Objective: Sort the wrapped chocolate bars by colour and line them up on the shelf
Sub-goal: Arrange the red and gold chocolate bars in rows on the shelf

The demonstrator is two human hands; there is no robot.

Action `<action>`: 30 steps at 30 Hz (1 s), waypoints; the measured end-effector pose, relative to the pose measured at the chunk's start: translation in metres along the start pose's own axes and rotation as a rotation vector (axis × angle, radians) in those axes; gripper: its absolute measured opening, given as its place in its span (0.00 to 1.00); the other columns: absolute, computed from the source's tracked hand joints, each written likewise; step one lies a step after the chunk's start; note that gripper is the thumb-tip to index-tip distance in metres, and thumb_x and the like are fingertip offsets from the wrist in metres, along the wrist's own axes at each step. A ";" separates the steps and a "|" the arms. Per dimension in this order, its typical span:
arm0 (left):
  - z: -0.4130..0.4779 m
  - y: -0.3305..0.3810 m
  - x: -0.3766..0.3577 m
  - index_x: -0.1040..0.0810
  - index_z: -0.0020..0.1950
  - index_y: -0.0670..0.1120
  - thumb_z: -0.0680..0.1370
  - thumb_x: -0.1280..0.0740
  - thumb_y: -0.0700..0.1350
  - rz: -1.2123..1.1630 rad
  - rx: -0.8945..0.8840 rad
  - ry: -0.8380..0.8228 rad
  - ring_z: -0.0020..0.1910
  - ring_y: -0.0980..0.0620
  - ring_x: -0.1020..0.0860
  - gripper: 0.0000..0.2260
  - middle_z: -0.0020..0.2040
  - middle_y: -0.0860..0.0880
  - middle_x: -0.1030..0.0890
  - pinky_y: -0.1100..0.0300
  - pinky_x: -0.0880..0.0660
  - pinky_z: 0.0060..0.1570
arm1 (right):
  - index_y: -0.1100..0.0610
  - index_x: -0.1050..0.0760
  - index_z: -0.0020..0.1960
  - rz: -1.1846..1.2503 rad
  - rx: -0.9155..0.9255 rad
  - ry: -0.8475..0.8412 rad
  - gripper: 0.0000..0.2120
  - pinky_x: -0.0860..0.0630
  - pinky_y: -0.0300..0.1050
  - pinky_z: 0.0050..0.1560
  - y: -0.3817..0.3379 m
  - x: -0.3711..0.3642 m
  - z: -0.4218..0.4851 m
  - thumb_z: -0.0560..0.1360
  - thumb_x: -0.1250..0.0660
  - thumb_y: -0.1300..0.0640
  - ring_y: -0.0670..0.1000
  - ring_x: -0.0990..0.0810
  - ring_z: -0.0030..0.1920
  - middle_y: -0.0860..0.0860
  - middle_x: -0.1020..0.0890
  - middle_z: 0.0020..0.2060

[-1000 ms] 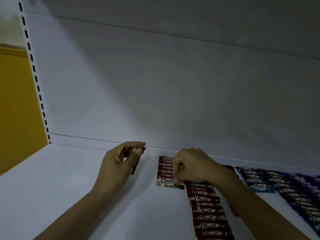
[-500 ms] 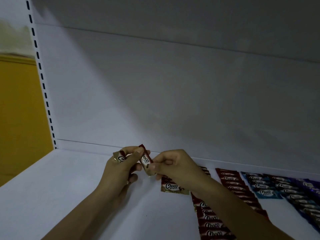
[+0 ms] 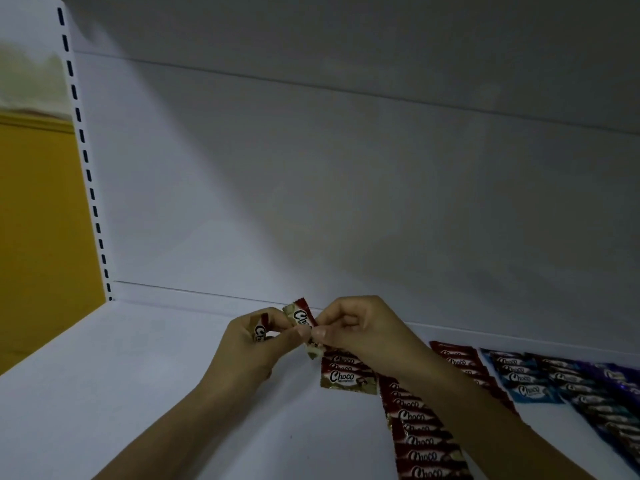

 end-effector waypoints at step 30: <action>0.008 -0.017 -0.011 0.18 0.54 0.61 0.74 0.51 0.64 -0.169 -0.022 -0.038 0.55 0.49 0.22 0.24 0.52 0.50 0.16 0.50 0.29 0.56 | 0.50 0.21 0.36 -0.684 -0.171 -0.195 0.09 0.28 0.43 0.52 0.021 0.023 -0.006 0.67 0.24 0.47 0.40 0.22 0.38 0.42 0.20 0.33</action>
Point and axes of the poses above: each hand's wrist, its own z-axis towards the middle knuckle, its own x-axis out of the back of the hand, y = z × x, the point moved 6 cm from there along z, towards the middle knuckle
